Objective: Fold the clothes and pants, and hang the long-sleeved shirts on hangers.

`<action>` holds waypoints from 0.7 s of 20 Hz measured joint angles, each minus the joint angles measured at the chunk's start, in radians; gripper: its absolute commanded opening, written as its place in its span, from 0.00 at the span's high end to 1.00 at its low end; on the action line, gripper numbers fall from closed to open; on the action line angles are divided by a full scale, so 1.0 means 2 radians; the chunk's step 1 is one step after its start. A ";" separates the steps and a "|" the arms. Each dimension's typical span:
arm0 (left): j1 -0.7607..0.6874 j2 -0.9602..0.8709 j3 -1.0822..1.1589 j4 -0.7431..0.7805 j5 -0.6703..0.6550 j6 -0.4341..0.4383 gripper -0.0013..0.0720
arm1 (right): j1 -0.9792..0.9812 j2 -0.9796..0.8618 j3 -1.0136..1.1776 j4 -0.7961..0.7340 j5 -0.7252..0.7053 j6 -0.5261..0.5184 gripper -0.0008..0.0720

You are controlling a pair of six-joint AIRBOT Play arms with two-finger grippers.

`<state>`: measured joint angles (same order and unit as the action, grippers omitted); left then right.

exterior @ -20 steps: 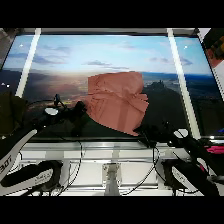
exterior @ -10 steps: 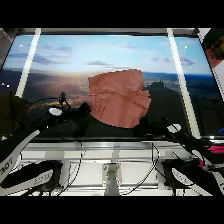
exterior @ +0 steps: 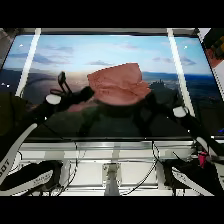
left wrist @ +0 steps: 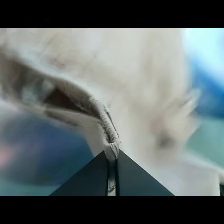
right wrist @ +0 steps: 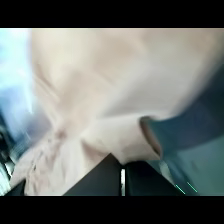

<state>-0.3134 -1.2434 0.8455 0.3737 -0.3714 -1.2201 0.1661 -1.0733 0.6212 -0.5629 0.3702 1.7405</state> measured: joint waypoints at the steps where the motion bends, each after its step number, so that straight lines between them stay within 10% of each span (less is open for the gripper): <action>1: -0.001 -0.007 0.032 -0.001 0.007 0.005 0.96 | -0.001 -0.014 0.035 -0.006 -0.009 -0.005 0.98; 8: 0.009 -0.051 0.202 -0.003 0.019 0.026 0.96 | -0.030 -0.114 0.280 -0.040 -0.003 -0.033 0.98; 14: 0.024 -0.059 0.224 0.080 -0.056 -0.001 0.97 | -0.074 -0.105 0.324 -0.113 0.161 -0.055 0.98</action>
<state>-0.2646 -1.3609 1.2942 0.5327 -0.4824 -1.2228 0.0185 -1.2827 1.2701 -0.7895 0.6926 1.6299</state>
